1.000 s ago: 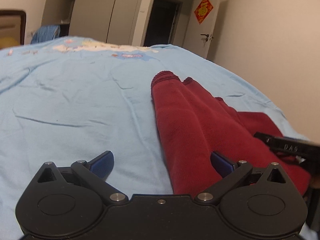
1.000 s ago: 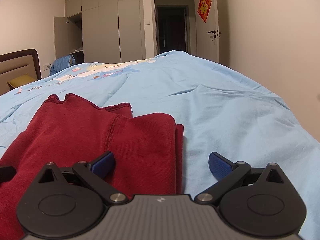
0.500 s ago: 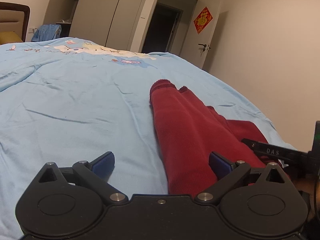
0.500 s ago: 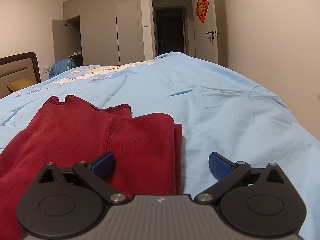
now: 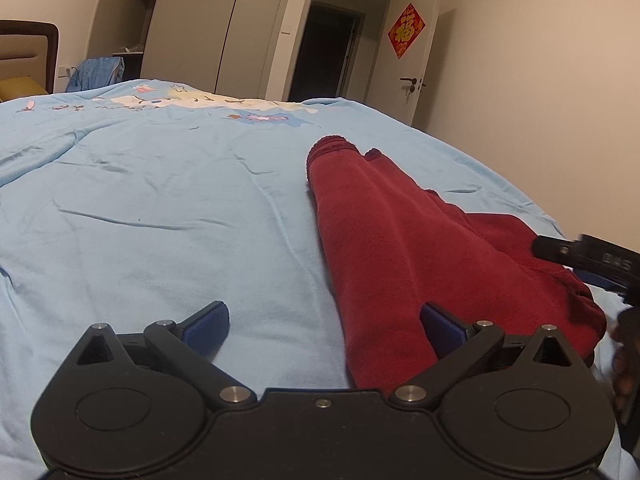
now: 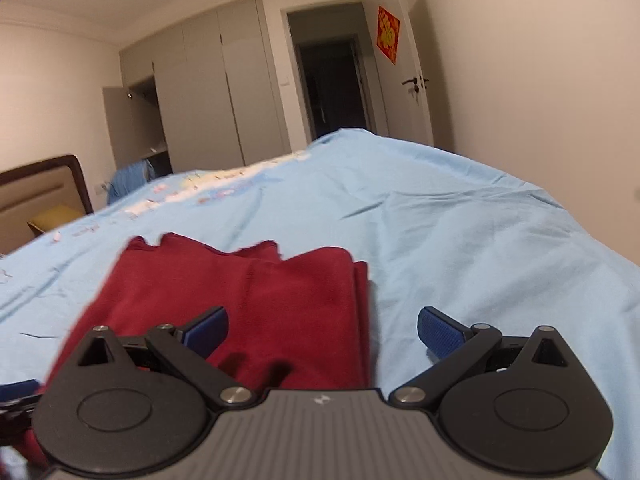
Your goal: Fold small clothes
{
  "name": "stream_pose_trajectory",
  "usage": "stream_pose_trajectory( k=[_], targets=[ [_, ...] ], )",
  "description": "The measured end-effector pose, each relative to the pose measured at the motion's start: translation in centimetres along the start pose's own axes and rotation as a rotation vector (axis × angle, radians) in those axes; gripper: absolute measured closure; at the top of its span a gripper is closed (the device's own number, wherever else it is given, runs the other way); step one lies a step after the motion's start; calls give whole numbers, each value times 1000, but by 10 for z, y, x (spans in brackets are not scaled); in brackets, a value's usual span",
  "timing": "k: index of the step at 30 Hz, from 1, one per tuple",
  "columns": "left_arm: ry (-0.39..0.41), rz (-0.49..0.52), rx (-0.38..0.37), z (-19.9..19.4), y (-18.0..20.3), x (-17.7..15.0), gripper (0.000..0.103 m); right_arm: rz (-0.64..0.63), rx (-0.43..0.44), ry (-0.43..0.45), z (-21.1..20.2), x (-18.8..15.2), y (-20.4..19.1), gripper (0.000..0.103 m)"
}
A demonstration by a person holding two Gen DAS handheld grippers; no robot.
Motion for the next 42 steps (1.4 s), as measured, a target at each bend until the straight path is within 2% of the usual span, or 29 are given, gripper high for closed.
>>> stream_pose_trajectory(
  k=[2, 5, 11, 17, 21, 25, 29, 33, 37, 38, 40, 42],
  targets=[
    [2, -2, -2, 0, 0, 0, 1, -38, -3, -17, -7, -8, -7, 0],
    [1, -16, -14, -2, -1, 1, 1, -90, -28, -97, 0, -26, -14, 0],
    [1, -78, -16, -5, -1, 23, 2, -60, -9, -86, 3, -31, -10, 0],
    [-29, -89, 19, 27, 2, 52, 2, -67, -15, -63, -1, -34, -13, 0],
    [-99, -117, 3, 52, -6, 50, 0, -61, -12, -58, -3, -34, -13, 0],
    [-52, -114, -19, 48, -7, 42, 0, -54, -6, -55, -4, -34, -12, 0],
    [-21, -125, -45, 47, -10, 38, 1, 7, 42, -42, -11, -28, -4, 0],
    [15, -136, -75, 44, -13, 34, 1, 147, 94, 59, -24, -9, 18, 0],
    [27, -132, -76, 44, -13, 33, 1, 200, 78, 21, -4, 12, 35, 0],
    [28, -132, -77, 44, -13, 33, 1, 203, 80, 3, 4, 16, 37, 2],
    [30, -133, -80, 44, -13, 33, 1, 196, 85, -47, 20, 19, 38, 20],
    [33, -133, -82, 43, -13, 31, 1, 186, 75, -103, 34, 11, 37, 29]
  ],
)
Point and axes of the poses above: each gripper's, at about its wrist camera, not at the fingertips, and z roughly the way its jaws point, y to its right, x to its top, the point moved 5 cm from there along z, roughly the way its jaws point, and after that the axes turned 5 degrees about -y, right-handed, at the moved point
